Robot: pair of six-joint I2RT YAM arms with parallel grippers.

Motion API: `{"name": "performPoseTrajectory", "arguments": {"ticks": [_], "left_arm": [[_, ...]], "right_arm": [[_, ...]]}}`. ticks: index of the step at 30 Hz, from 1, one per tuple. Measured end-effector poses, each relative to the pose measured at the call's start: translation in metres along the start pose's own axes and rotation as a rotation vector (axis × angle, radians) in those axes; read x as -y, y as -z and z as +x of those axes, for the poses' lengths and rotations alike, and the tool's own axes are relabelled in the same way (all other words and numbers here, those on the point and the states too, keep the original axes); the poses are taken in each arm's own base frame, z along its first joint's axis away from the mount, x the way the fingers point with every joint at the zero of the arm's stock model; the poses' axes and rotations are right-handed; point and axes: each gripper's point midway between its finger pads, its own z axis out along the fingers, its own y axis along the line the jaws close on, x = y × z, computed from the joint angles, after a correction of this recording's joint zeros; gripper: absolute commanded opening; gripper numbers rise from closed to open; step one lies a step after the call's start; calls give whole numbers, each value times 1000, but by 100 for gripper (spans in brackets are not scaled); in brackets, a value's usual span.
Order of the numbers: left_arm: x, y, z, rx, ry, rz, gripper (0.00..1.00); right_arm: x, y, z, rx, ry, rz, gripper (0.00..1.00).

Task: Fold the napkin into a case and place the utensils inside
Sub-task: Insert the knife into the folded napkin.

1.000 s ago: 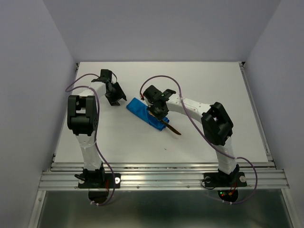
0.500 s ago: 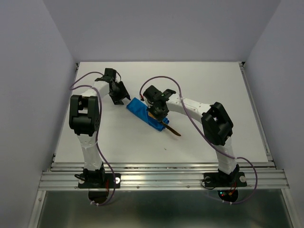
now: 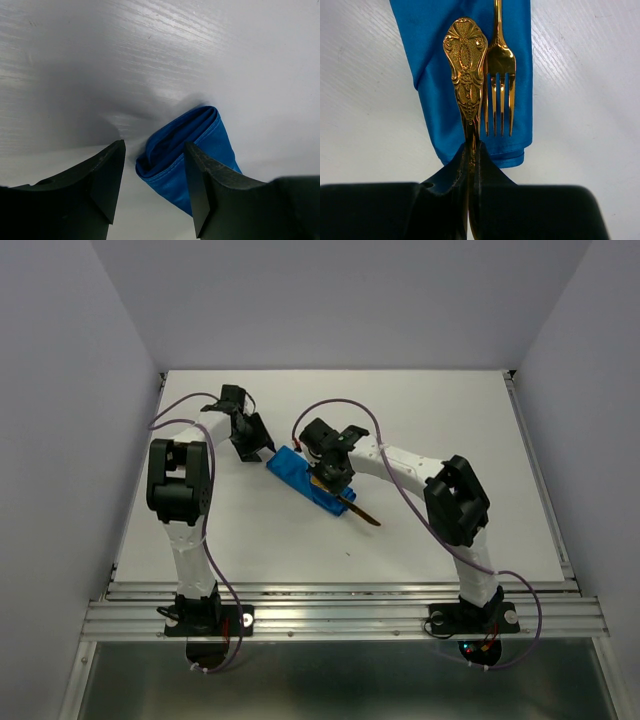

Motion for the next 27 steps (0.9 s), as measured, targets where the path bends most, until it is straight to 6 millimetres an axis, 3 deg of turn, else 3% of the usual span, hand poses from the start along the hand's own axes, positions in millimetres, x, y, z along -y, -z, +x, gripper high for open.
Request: {"name": "performPoseTrajectory", "arguments": {"ticks": [8, 22, 27], "left_arm": [[2, -3, 5, -14, -5, 3, 61], [2, -3, 5, -15, -5, 5, 61], [3, -4, 5, -17, -5, 7, 61]], "right_arm": [[-4, -9, -10, -7, 0, -1, 1], [-2, -19, -3, -36, -1, 16, 1], [-1, -24, 9, -70, -3, 26, 1]]}}
